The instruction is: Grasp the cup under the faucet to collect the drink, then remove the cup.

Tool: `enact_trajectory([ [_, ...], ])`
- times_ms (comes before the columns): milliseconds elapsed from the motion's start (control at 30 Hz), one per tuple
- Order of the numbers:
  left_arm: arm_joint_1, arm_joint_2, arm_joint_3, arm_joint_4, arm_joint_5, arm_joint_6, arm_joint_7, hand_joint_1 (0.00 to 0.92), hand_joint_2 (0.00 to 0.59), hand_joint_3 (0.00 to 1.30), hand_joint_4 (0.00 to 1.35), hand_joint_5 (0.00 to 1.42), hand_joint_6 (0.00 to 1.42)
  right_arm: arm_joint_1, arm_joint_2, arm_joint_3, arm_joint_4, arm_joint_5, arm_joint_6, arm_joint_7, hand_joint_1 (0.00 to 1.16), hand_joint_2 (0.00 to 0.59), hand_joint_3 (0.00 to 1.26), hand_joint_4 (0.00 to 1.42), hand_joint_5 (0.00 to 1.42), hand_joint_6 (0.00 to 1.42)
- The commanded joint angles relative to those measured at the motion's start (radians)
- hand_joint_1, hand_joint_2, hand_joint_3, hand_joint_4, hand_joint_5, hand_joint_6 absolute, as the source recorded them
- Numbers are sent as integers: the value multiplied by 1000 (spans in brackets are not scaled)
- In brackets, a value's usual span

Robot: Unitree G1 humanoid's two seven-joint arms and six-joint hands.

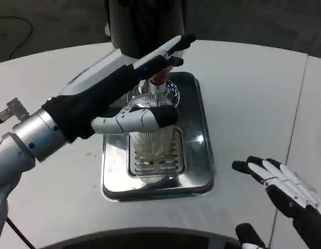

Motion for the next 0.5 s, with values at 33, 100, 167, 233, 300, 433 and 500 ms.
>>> enact_trajectory([
  [33,20,25,-16,7,23,-33,-19,0,74,25,0,115,77,4,5,5,-14,-5,-1,-9,576,416,143,74,0,3],
  [100,27,25,-10,12,18,-31,-16,0,75,26,0,115,77,4,5,5,-14,-5,-1,-9,632,379,143,74,2,27],
  [167,31,25,-7,16,12,-29,-13,0,83,26,0,115,77,-48,33,73,30,-53,29,-38,679,327,137,91,18,62],
  [233,34,25,-4,18,8,-27,-9,0,85,27,0,115,77,-124,77,175,105,-132,71,-97,729,273,123,113,50,93],
  [300,35,25,-1,19,5,-25,-7,0,86,27,0,115,77,-169,97,229,160,-174,97,-150,759,252,122,128,75,109],
  [433,36,26,8,21,-5,-17,-1,0,84,27,0,115,77,-258,112,279,279,-190,132,-265,784,213,116,117,95,118],
  [500,36,28,9,23,-6,-15,-1,0,83,27,0,115,77,-288,108,291,318,-178,149,-312,786,210,114,116,96,118],
])
